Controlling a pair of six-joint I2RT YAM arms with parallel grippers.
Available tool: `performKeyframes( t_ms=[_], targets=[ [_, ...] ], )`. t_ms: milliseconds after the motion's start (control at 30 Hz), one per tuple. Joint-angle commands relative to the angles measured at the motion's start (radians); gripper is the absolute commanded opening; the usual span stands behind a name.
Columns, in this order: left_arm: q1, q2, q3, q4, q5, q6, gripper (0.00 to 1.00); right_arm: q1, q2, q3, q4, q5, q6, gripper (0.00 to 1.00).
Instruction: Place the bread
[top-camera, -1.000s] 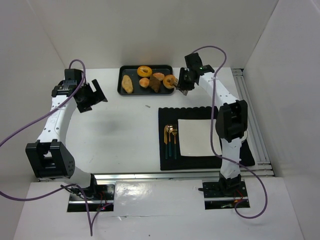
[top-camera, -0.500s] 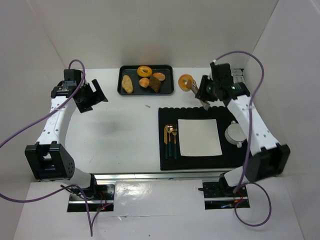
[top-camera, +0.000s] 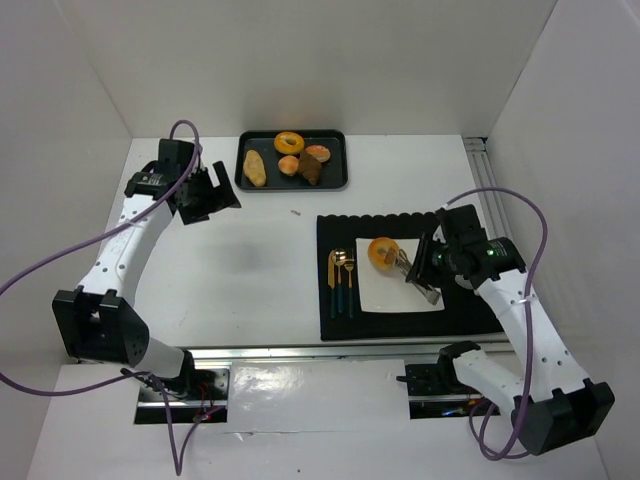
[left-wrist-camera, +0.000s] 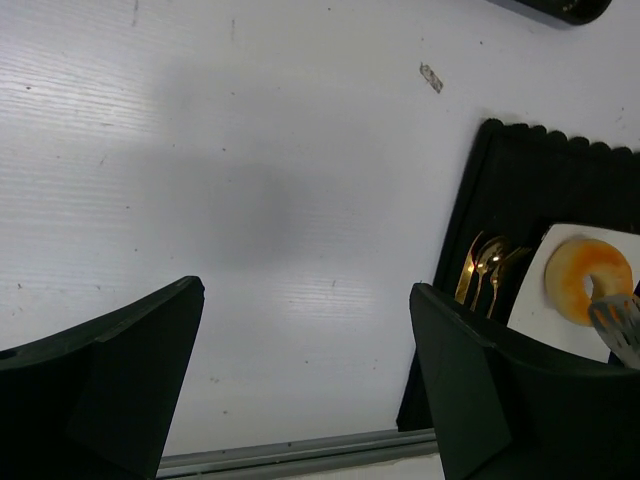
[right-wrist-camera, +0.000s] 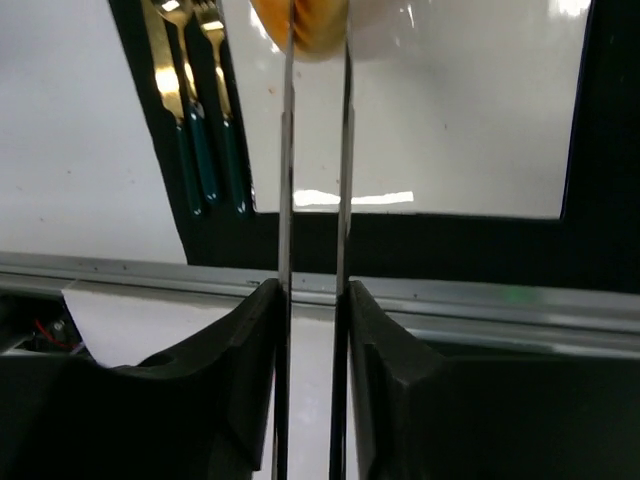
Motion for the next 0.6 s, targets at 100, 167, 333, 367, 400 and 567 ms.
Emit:
performKeyframes(
  t_ms=[100, 167, 333, 367, 400, 567],
  targets=[
    [-0.038, -0.046, 0.020, 0.005, -0.057, -0.007, 0.97, 0.002, 0.015, 0.036, -0.085, 0.018, 0.030, 0.54],
    [-0.038, -0.066, -0.002, 0.005, -0.066, -0.007, 0.97, 0.002, 0.029, 0.093, -0.096, 0.070, 0.021, 0.58],
    [-0.072, -0.066, 0.009, -0.008, -0.141, -0.007, 0.97, 0.002, 0.133, 0.323, -0.165, 0.128, -0.012, 0.60],
    [-0.072, -0.066, 0.018, -0.018, -0.153, -0.007, 0.97, 0.002, 0.162, 0.346, -0.165, 0.128, -0.012, 0.60],
    [-0.072, -0.066, 0.018, -0.018, -0.154, -0.007, 0.97, 0.002, 0.173, 0.381, -0.129, 0.128, -0.021, 0.60],
    [-0.081, -0.066, 0.018, -0.018, -0.184, 0.002, 0.97, 0.002, 0.358, 0.510, 0.071, 0.026, -0.030, 0.57]
  ],
)
